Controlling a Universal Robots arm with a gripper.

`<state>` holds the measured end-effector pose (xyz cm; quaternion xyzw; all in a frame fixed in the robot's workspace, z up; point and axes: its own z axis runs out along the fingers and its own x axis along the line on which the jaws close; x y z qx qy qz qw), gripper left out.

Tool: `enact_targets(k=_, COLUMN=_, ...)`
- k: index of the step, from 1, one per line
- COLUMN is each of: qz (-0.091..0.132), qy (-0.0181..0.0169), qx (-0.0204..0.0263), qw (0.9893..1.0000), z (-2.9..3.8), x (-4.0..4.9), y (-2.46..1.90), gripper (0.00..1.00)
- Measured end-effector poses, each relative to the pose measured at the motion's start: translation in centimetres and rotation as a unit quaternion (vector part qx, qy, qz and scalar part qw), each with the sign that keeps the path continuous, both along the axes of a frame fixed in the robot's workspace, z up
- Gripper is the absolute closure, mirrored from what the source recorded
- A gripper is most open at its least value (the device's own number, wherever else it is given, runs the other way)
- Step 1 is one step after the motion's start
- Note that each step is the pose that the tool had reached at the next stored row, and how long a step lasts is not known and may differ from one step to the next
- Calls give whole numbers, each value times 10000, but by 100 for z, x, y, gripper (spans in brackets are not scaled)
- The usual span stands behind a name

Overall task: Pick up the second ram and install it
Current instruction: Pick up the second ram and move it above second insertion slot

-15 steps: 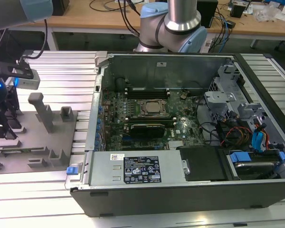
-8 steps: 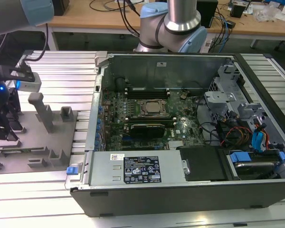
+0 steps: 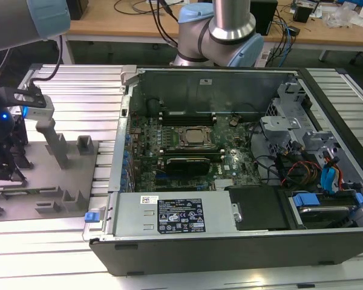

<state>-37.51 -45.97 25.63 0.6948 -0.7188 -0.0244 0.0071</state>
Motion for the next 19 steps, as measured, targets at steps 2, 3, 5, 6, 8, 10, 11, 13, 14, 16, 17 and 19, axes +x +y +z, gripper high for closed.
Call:
enact_targets(k=2, qz=0, qy=0, qx=0, qw=10000, z=-21, x=0, y=0, gripper=64)
enact_targets(k=3, qz=0, qy=0, qx=0, qw=10000, z=-34, x=0, y=0, gripper=64)
enact_targets(k=5, qz=0, qy=0, qx=0, qw=10000, z=-48, x=0, y=0, gripper=64)
enact_targets(k=6, qz=0, qy=0, qx=0, qw=10000, z=-63, x=0, y=0, gripper=64)
enact_targets(k=8, qz=0, qy=0, qx=0, qw=10000, z=-79, x=0, y=0, gripper=64)
enact_targets(k=10, qz=0, qy=0, qx=0, qw=10000, z=-94, x=0, y=0, gripper=64)
enact_targets(k=11, qz=0, qy=0, qx=0, qw=10000, z=-101, x=0, y=0, gripper=64)
enact_targets(k=13, qz=0, qy=0, qx=0, qw=10000, z=-120, x=0, y=0, gripper=64)
enact_targets(k=14, qz=0, qy=0, qx=0, qw=10000, z=-129, x=0, y=0, gripper=64)
enact_targets(k=16, qz=0, qy=0, qx=0, qw=10000, z=-144, x=0, y=0, gripper=64)
enact_targets(k=17, qz=0, qy=0, qx=0, qw=10000, z=-150, x=0, y=0, gripper=64)
enact_targets(k=19, qz=-1, qy=0, qx=0, qw=10000, z=-169, x=0, y=0, gripper=64)
